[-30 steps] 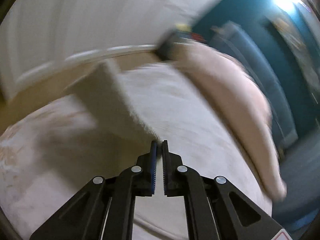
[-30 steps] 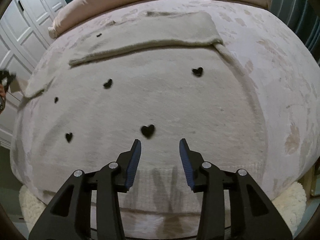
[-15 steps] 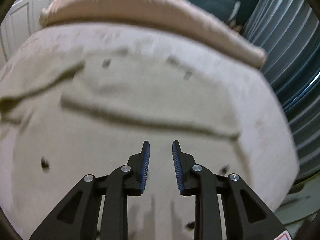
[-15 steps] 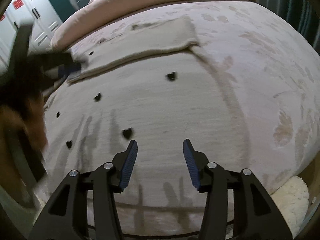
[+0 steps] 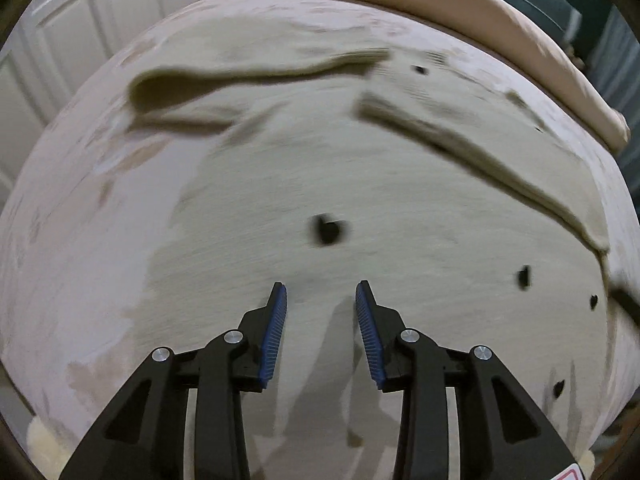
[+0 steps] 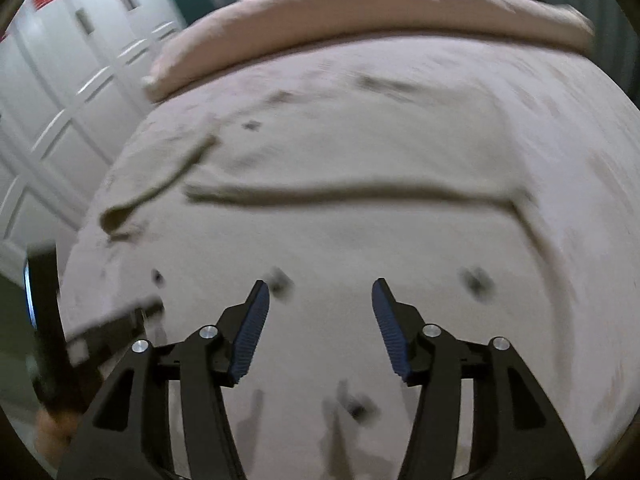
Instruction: Fold small clothes
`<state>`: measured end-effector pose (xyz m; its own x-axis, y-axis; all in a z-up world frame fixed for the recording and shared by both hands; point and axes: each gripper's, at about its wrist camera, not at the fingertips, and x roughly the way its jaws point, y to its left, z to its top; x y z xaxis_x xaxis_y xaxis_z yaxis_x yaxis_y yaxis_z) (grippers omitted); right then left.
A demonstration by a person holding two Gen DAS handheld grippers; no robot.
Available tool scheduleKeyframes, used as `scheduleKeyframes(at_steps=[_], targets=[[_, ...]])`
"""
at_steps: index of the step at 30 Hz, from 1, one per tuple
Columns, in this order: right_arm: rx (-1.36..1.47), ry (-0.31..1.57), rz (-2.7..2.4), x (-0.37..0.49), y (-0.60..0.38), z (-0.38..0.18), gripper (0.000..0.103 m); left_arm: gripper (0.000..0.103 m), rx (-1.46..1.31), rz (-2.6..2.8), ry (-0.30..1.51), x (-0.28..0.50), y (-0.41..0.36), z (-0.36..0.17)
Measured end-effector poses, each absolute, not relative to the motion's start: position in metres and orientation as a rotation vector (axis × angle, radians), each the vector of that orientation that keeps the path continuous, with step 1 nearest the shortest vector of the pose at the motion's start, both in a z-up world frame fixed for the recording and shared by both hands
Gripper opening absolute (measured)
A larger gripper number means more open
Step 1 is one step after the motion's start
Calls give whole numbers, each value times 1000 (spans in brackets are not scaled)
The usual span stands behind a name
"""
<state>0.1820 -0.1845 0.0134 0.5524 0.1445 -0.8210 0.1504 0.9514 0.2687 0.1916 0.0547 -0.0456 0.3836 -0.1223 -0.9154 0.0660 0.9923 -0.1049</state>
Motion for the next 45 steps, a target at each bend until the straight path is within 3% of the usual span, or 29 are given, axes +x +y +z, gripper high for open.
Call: scheduleKeyframes(at_steps=[6, 16, 17, 18, 19, 20, 25, 29, 32, 38, 41, 43, 45], targets=[[262, 991, 117, 308, -117, 17, 59, 40, -119, -99, 1171, 182, 102, -49], [442, 1160, 31, 449, -61, -42, 59, 46, -184, -173, 1159, 184, 112, -52], [452, 1166, 31, 453, -58, -45, 50, 47, -185, -178, 1160, 185, 111, -52], [446, 1162, 43, 456, -55, -46, 25, 47, -184, -180, 1160, 185, 111, -52], [420, 1165, 66, 458, -49, -43, 10, 48, -185, -184, 1162, 185, 111, -52], [392, 1152, 83, 459, -45, -36, 7, 48, -190, -188, 1164, 185, 112, -50], [404, 844, 245, 402, -75, 72, 6, 48, -365, -227, 1147, 194, 125, -33], [356, 706, 137, 332, -147, 115, 6, 48, -511, -298, 1062, 223, 117, 0], [366, 752, -27, 291, -227, 92, 6, 48, -545, -331, 1048, 246, 94, 8], [504, 1027, -216, 258, -341, -32, 7, 48, -615, -332, 1146, 273, 49, -22], [659, 992, -179, 244, -353, -43, 11, 47, -594, -296, 1148, 283, 36, -30], [670, 952, -163, 239, -349, -35, 17, 47, -570, -257, 1116, 288, 36, -27], [682, 933, -170, 237, -353, -32, 37, 47, -580, -190, 1096, 298, 44, -27]])
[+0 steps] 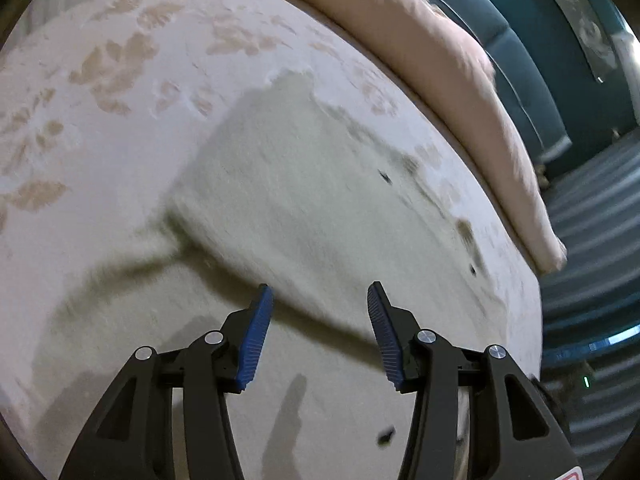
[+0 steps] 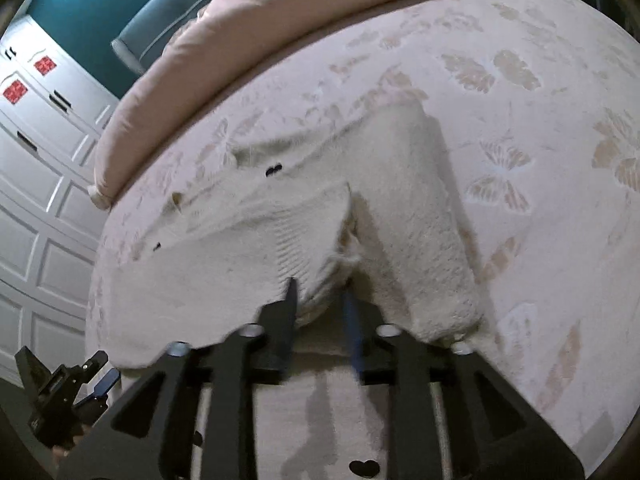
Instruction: Fold small clothes
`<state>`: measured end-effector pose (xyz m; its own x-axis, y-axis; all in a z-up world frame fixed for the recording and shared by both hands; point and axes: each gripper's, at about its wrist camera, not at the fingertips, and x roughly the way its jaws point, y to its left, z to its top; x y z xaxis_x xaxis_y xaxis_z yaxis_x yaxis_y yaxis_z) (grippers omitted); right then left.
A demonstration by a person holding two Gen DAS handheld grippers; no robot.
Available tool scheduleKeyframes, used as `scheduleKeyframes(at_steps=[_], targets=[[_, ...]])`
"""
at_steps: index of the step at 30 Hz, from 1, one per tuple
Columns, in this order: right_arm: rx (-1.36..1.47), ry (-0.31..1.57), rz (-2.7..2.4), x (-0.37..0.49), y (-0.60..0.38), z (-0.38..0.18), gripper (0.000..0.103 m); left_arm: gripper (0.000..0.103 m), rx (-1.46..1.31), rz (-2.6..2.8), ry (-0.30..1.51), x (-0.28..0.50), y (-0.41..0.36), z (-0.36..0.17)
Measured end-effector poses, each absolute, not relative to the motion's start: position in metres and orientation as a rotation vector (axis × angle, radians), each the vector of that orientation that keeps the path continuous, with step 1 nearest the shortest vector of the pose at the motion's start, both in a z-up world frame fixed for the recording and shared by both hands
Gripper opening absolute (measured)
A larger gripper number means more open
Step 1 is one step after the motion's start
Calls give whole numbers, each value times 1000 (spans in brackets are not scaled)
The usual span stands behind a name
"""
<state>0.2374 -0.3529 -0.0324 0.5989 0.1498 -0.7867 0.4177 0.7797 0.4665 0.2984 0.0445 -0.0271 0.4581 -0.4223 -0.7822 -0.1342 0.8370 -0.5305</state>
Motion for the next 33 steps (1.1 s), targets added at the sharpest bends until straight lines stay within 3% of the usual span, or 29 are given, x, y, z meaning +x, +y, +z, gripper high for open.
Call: scheduleKeyframes(at_steps=[2, 4, 5, 6, 7, 8, 11, 13, 16, 21, 25, 29, 33], targets=[[696, 958, -186, 245, -354, -42, 43, 47, -612, -126, 1129, 304, 58, -40], [679, 1002, -207, 247, -353, -51, 39, 47, -649, -71, 1153, 312, 69, -50], [657, 1015, -196, 255, -349, -50, 17, 43, -665, -37, 1148, 313, 76, -53], [626, 1010, -181, 261, -343, -41, 7, 39, -660, -24, 1142, 313, 78, -52], [607, 977, -166, 259, -340, -29, 7, 24, -628, -6, 1130, 315, 80, -49], [602, 859, -98, 255, -334, 5, 6, 17, -590, 6, 1117, 314, 81, -46], [648, 591, 74, 230, -331, 66, 6, 11, -500, 23, 1101, 316, 81, -43], [600, 612, 31, 232, -335, 55, 6, 10, -496, 45, 1119, 317, 85, -53], [469, 1065, -235, 272, -347, -48, 6, 10, -502, 55, 1128, 315, 88, -59], [596, 783, -113, 249, -348, 7, 6, 10, -461, 43, 1129, 317, 85, -60], [593, 1047, -252, 265, -369, -64, 6, 11, -443, 47, 1133, 317, 81, -59], [628, 936, -256, 247, -361, -37, 11, 13, -393, 40, 1127, 317, 78, -60], [405, 802, -374, 218, -336, -2, 14, 13, -341, 42, 1118, 315, 73, -59]])
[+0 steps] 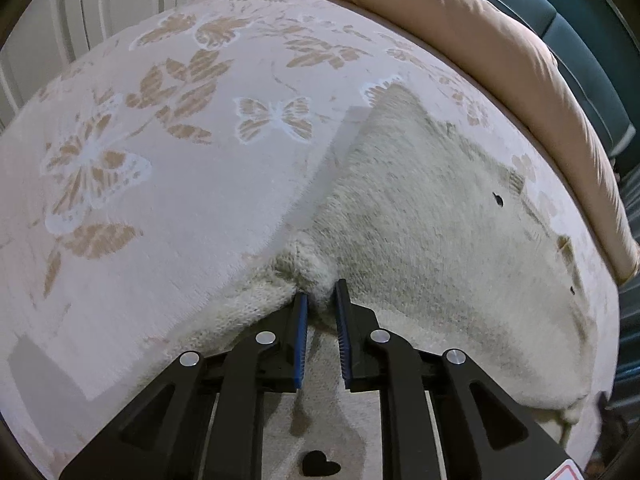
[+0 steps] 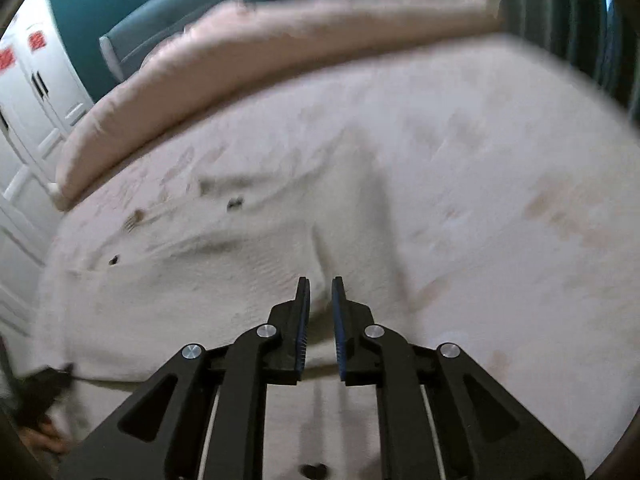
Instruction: Fold small clothes
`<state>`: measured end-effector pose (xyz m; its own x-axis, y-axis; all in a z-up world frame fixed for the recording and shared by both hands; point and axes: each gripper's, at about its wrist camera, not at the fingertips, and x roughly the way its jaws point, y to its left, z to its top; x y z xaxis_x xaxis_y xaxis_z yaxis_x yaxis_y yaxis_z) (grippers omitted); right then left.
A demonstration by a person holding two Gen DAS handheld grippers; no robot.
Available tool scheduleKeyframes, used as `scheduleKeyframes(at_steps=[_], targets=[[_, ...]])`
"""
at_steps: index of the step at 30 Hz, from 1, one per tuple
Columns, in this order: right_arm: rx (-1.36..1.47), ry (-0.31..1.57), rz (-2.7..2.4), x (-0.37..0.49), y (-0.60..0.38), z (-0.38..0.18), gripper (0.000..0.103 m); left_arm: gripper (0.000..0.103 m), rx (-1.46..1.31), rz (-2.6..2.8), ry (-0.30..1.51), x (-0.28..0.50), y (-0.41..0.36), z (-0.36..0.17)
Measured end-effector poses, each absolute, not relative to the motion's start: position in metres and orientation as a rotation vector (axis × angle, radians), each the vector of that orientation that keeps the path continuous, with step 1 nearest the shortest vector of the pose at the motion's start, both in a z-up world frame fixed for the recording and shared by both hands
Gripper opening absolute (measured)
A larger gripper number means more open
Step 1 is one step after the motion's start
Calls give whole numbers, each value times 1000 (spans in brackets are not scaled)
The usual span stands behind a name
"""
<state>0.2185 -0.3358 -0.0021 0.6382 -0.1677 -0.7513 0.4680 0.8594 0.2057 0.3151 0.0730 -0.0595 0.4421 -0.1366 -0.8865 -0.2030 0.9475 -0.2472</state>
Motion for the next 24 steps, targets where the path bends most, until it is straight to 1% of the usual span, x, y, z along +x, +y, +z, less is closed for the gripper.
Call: scheduleKeyframes(at_steps=[1, 2, 4, 5, 7, 8, 11, 13, 14, 15, 16, 17, 18, 20, 21, 23, 24], targets=[[379, 774, -356, 216, -329, 2, 15, 13, -322, 45, 1117, 315, 71, -59], [346, 794, -329, 220, -320, -1, 15, 13, -299, 48, 1116, 314, 68, -58], [262, 910, -289, 237, -307, -20, 15, 13, -252, 56, 1114, 313, 63, -57], [218, 968, -294, 245, -308, -38, 15, 13, -231, 59, 1115, 312, 61, -56], [239, 1070, -329, 256, -320, -63, 13, 13, -178, 63, 1117, 311, 55, -54], [288, 1055, -330, 253, -324, -60, 11, 13, -158, 62, 1119, 310, 54, -54], [406, 986, -338, 231, -332, -35, 15, 13, -91, 58, 1123, 305, 51, -49], [415, 962, -351, 205, -334, -22, 25, 13, -72, 52, 1130, 297, 51, -46], [417, 959, -360, 193, -333, -19, 35, 15, -65, 30, 1129, 289, 53, -43], [420, 956, -368, 177, -334, -16, 38, 18, -56, 17, 1132, 281, 55, -41], [421, 960, -374, 158, -333, -14, 38, 25, -46, 2, 1138, 270, 59, -39], [420, 969, -379, 143, -334, -14, 41, 37, -47, -9, 1144, 257, 66, -37], [418, 983, -387, 124, -336, -13, 49, 42, -51, -16, 1147, 245, 73, -35], [402, 1010, -413, 77, -334, -14, 52, 50, -55, -28, 1156, 212, 93, -31], [393, 1025, -418, 60, -333, -14, 52, 52, -55, -34, 1165, 198, 102, -30], [387, 1064, -423, 22, -330, -17, 55, 60, -78, -54, 1197, 167, 124, -29], [394, 1081, -421, 8, -328, -18, 57, 61, -94, -61, 1213, 153, 134, -29]])
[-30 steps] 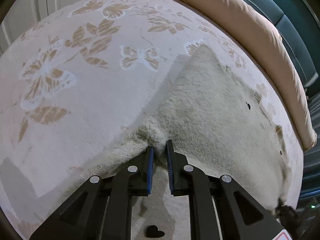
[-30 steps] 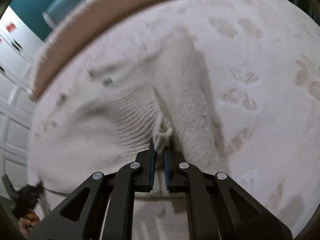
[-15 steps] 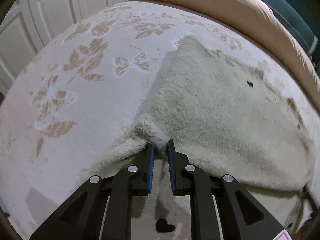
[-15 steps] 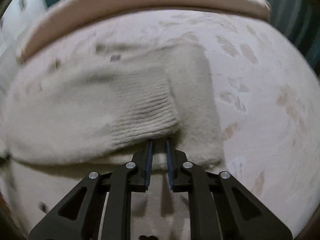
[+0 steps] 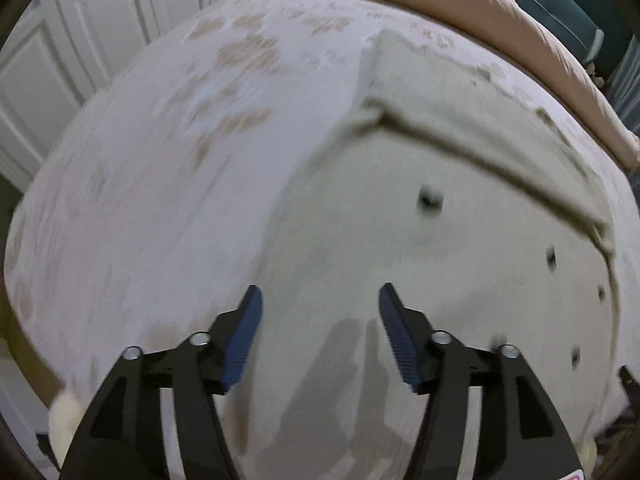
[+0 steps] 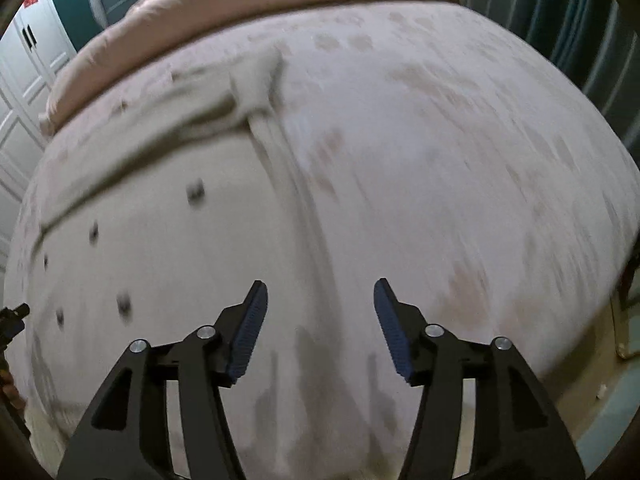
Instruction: Fold small clothes
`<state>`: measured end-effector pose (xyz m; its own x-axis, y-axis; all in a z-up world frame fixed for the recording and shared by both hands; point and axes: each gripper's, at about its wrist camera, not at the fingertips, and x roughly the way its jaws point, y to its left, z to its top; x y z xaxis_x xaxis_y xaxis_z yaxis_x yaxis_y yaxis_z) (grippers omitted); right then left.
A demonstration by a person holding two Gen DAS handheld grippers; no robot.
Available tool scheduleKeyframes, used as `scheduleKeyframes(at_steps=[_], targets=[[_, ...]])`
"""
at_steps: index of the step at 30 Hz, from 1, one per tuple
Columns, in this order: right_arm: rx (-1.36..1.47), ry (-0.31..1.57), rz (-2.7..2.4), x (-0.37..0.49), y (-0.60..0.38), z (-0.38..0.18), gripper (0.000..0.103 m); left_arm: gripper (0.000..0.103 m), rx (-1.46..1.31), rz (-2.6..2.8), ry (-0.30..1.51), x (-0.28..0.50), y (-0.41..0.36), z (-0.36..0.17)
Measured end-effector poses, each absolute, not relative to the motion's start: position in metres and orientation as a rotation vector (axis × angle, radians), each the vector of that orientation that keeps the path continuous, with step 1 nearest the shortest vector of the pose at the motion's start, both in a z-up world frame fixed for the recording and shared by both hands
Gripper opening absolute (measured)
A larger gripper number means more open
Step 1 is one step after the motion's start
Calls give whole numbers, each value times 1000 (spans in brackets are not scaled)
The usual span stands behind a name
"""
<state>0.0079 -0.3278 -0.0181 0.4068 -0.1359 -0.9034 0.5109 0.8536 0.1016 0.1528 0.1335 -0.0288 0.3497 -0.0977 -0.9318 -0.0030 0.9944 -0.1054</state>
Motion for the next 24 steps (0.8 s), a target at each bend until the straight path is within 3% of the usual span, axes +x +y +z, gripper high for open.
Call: scheduleKeyframes(at_steps=[7, 18, 21, 24], targets=[[551, 1168, -321, -61, -303, -39, 63, 66, -261, -103, 1306, 76, 172, -42], [743, 1138, -268, -49, -291, -60, 69, 72, -276, -116, 1278, 80, 149, -52], [750, 1119, -272, -43, -292, -58, 69, 70, -308, -135, 1263, 86, 148, -49], [767, 1104, -271, -38, -296, -58, 65, 60, -320, -142, 1275, 94, 146, -50]])
